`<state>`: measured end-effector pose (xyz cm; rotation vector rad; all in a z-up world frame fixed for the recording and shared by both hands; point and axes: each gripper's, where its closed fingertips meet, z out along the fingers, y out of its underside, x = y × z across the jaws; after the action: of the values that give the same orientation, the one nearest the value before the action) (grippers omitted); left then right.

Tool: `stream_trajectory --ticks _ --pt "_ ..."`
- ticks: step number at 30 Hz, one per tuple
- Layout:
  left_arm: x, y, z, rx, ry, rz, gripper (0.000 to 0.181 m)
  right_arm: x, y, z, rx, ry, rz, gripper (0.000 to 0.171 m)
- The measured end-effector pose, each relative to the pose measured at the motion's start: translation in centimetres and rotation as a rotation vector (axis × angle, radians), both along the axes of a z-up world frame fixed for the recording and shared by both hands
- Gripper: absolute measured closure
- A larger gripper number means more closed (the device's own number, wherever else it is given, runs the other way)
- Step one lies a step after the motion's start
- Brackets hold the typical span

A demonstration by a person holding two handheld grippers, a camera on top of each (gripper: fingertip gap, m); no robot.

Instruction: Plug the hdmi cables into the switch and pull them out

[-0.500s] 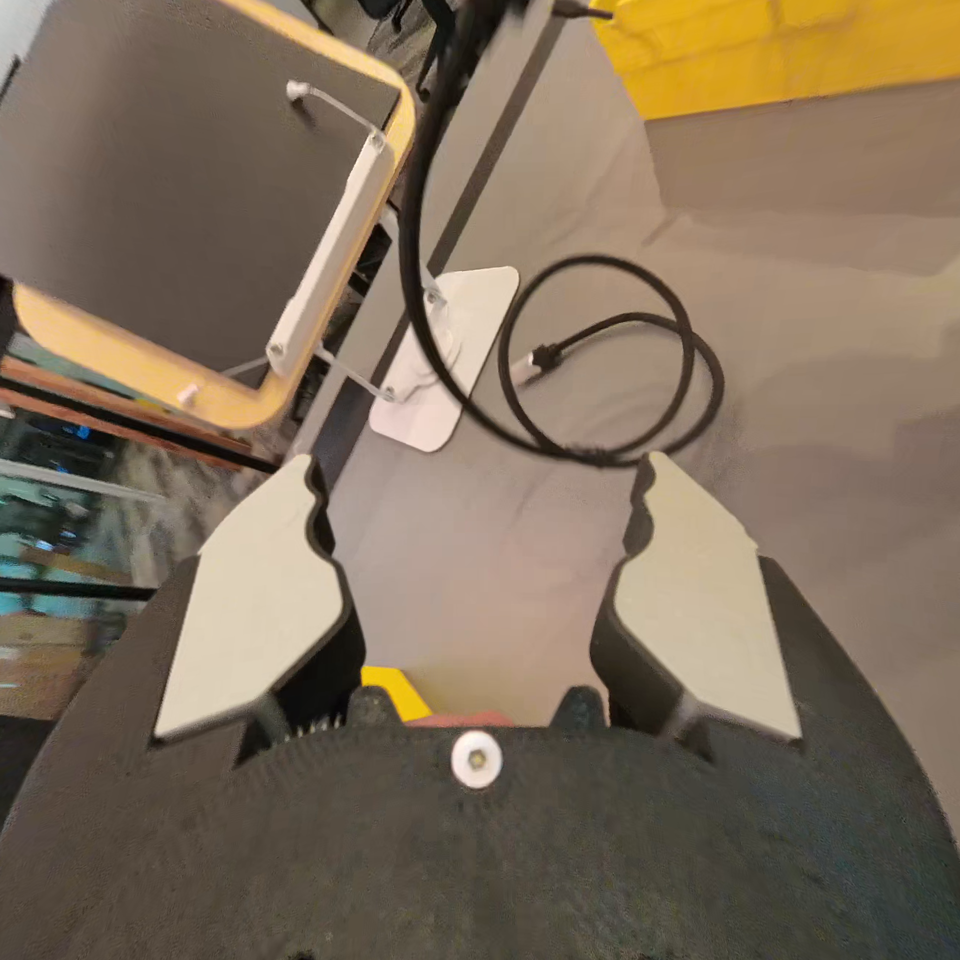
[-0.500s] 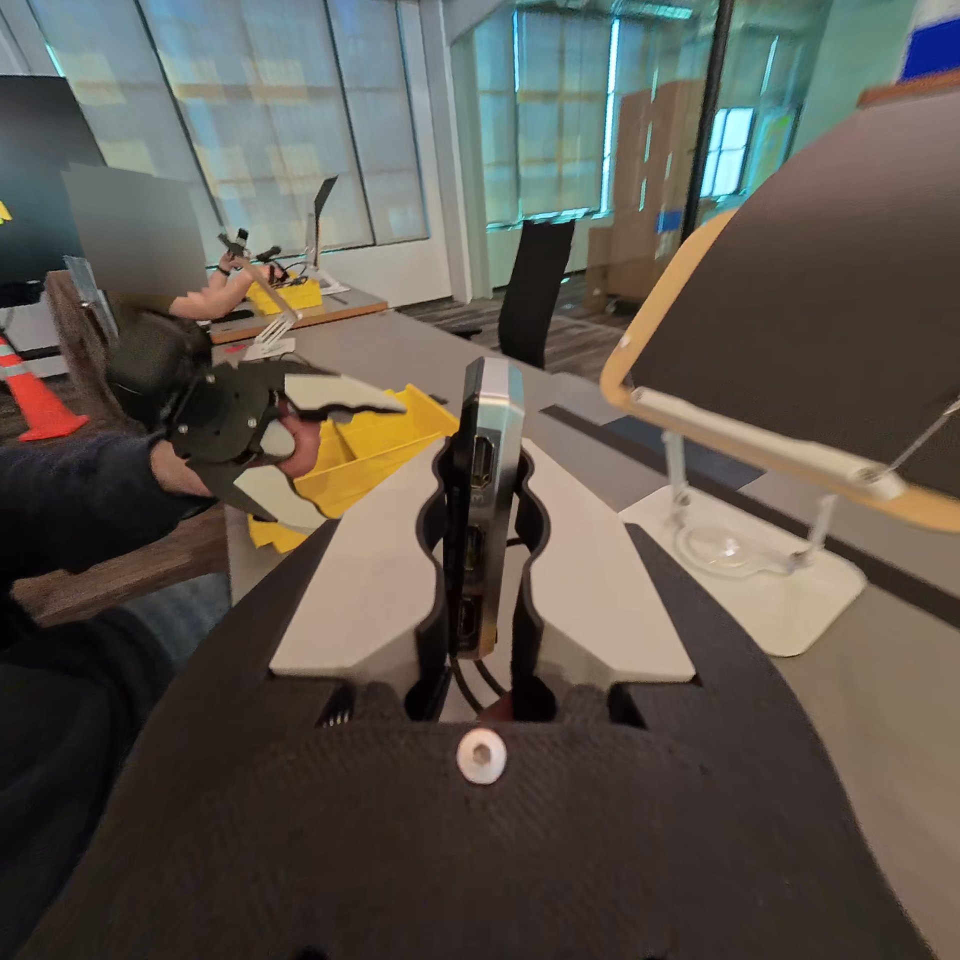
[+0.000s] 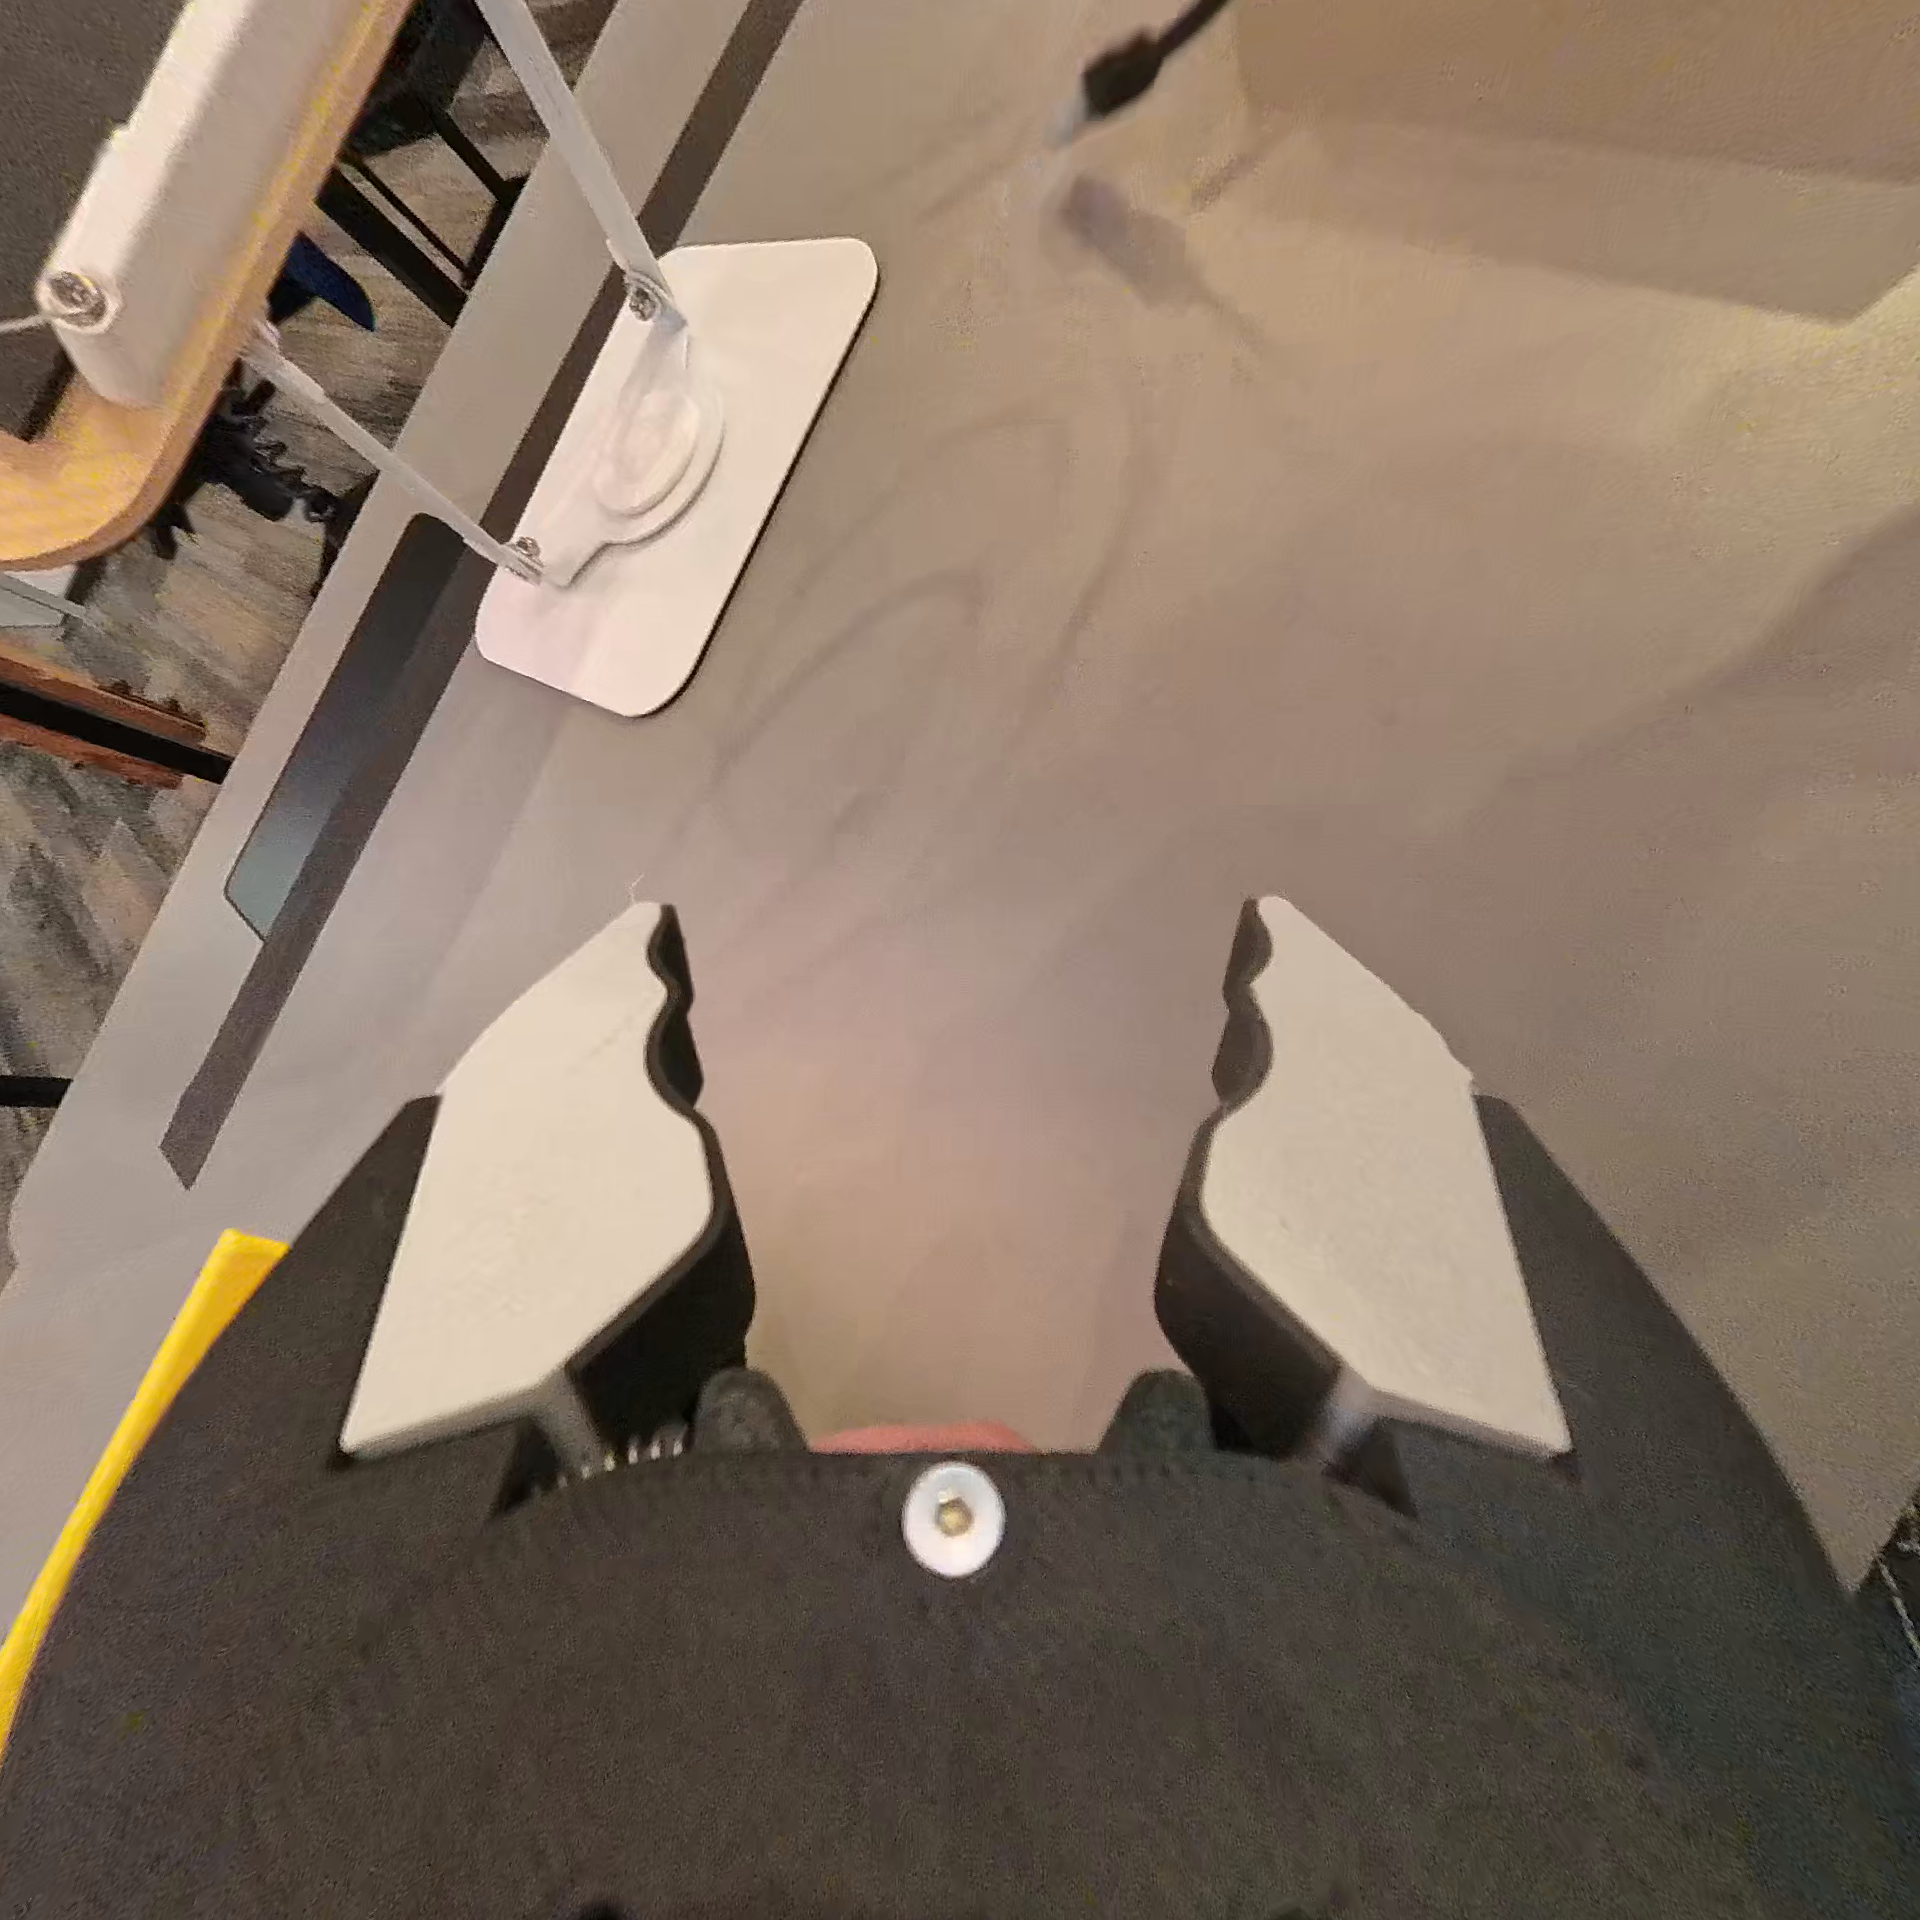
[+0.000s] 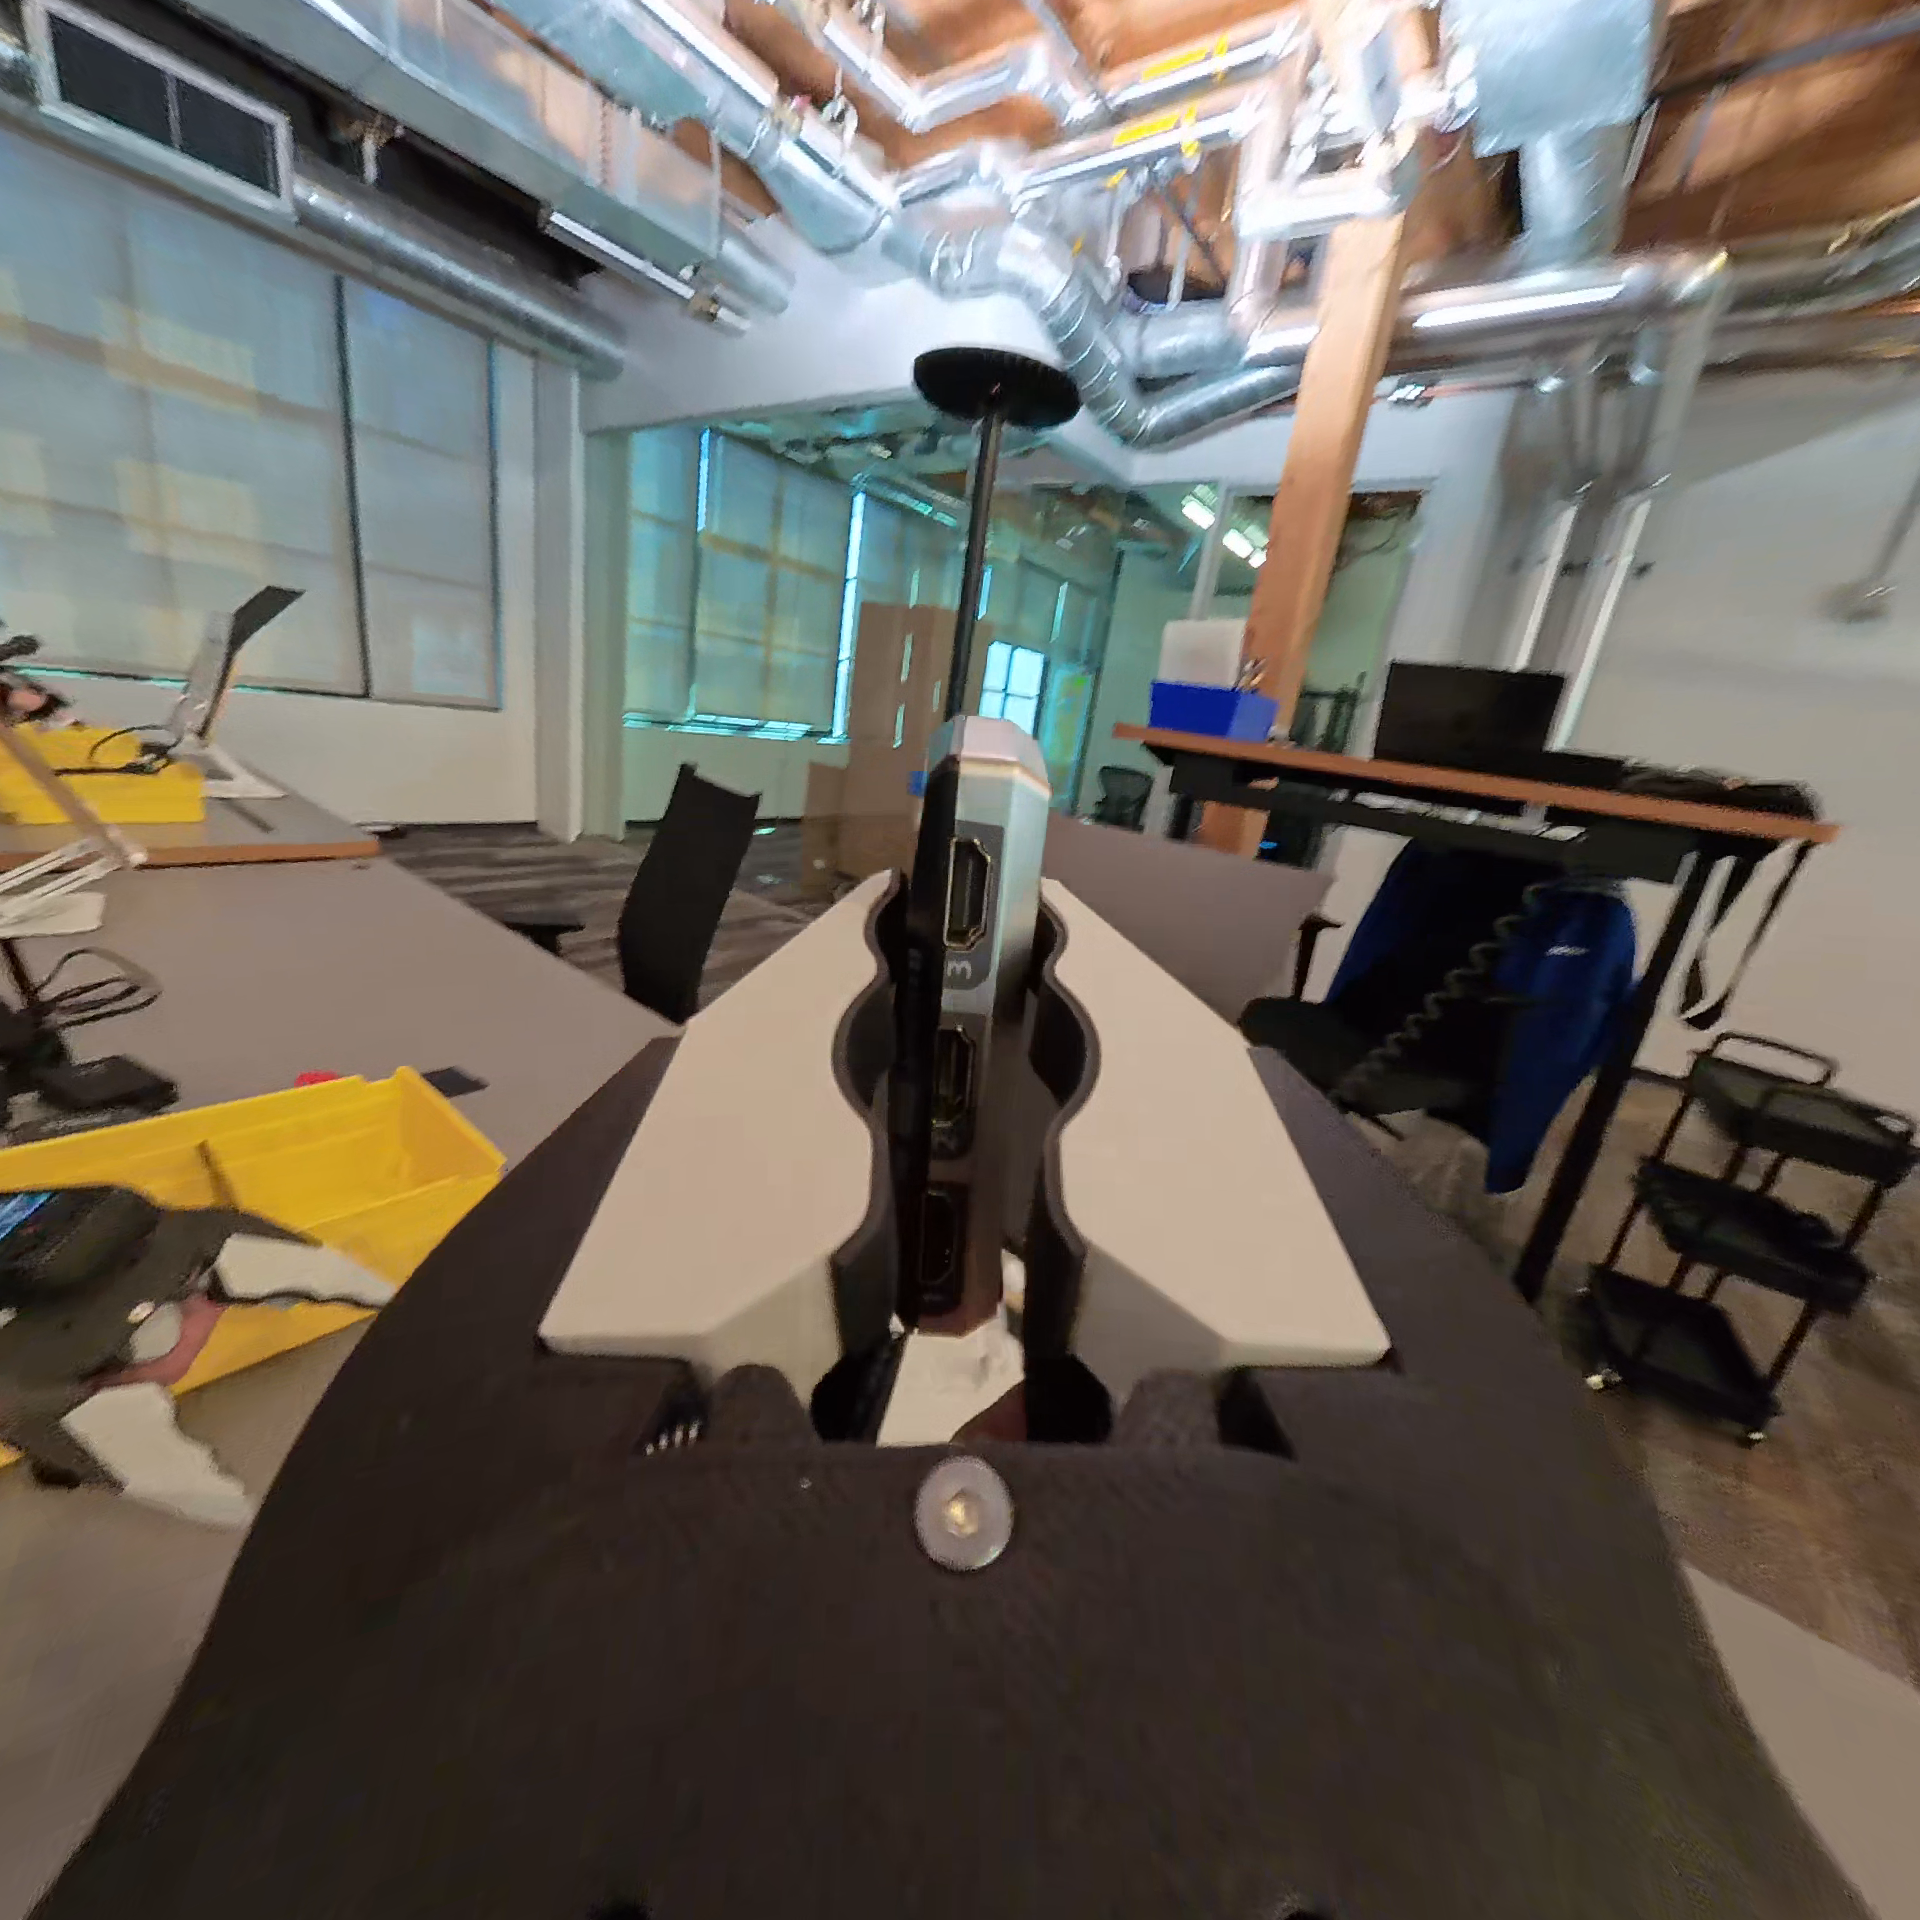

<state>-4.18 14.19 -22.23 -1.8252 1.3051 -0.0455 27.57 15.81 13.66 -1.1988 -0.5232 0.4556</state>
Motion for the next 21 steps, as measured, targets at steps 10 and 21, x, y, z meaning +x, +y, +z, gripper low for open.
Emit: stream_trajectory --ticks 10,21 --pt "-0.1 -0.1 -2.6 -0.057 0.047 -0.004 0.083 7.7 -1.2 7.6 0.185 0.037 -0.216 0.153" --pt "0.3 0.6 -5.4 -0.13 0.099 -0.022 0.083 11.8 -0.5 11.4 0.255 0.003 -0.407 0.153"
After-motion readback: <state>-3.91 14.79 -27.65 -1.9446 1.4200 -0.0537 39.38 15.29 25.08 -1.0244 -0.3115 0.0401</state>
